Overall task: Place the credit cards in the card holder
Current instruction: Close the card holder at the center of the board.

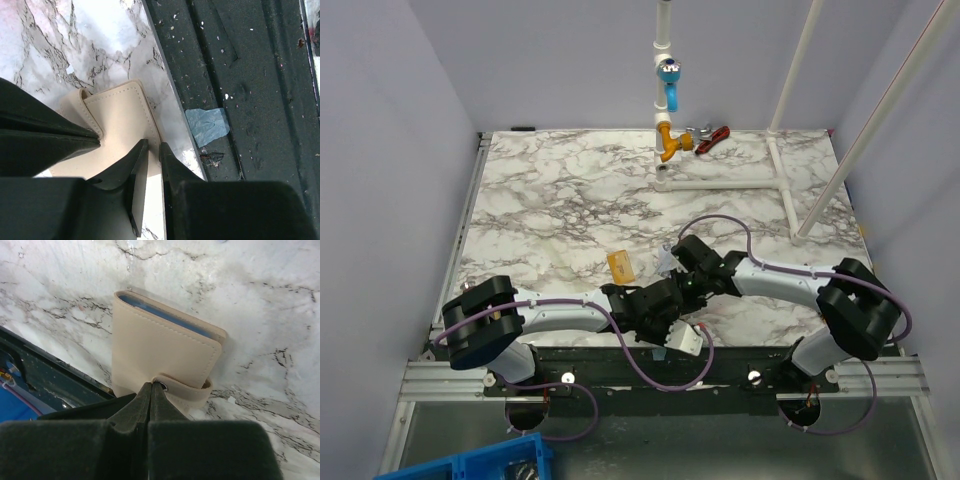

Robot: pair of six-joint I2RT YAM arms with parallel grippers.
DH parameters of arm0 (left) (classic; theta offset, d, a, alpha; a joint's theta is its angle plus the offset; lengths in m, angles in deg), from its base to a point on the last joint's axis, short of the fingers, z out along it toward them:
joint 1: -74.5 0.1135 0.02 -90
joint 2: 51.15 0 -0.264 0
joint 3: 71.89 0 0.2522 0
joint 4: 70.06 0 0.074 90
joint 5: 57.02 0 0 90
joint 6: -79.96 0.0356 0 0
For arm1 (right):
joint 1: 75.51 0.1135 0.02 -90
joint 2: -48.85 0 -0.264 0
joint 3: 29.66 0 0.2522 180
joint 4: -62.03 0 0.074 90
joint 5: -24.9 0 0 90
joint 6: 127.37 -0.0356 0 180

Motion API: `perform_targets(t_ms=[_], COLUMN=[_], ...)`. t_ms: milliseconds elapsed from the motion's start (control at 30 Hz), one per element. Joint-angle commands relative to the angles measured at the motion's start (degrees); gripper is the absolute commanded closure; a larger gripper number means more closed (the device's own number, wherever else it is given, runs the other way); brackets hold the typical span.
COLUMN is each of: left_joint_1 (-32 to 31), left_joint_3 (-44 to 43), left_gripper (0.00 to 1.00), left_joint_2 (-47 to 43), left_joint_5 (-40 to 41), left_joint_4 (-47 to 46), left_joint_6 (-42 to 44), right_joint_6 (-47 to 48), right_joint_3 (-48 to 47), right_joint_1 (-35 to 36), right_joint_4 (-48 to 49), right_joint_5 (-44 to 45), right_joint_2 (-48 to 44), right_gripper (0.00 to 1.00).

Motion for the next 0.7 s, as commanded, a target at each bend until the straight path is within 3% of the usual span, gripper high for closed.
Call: perform_targets(t_ms=[0, 367, 667], left_joint_1=[-0.2, -0.1, -0.1], left_joint_3=[-0.8, -0.8, -0.7], left_gripper=[0.84, 0.84, 0.84], left_joint_2=[0.6, 0.6, -0.1], left_joint_5=[0.9, 0.8, 1.2], left_joint_4=[2.4, 2.6, 2.7], left_joint_6=[0.9, 0.9, 1.1], right_joint_6=[-0.4, -2.2, -4.2], right_joint_3=[-0.3, 1.1, 6.3], right_joint_1=[1.3, 1.3, 1.2], right_joint_4=[-0.4, -3.1, 1.3], right_joint_5=[2.8, 6.6, 3.2], right_joint_2=[3.6, 1.3, -0.4], right_gripper=[0.99, 0.99, 0.99])
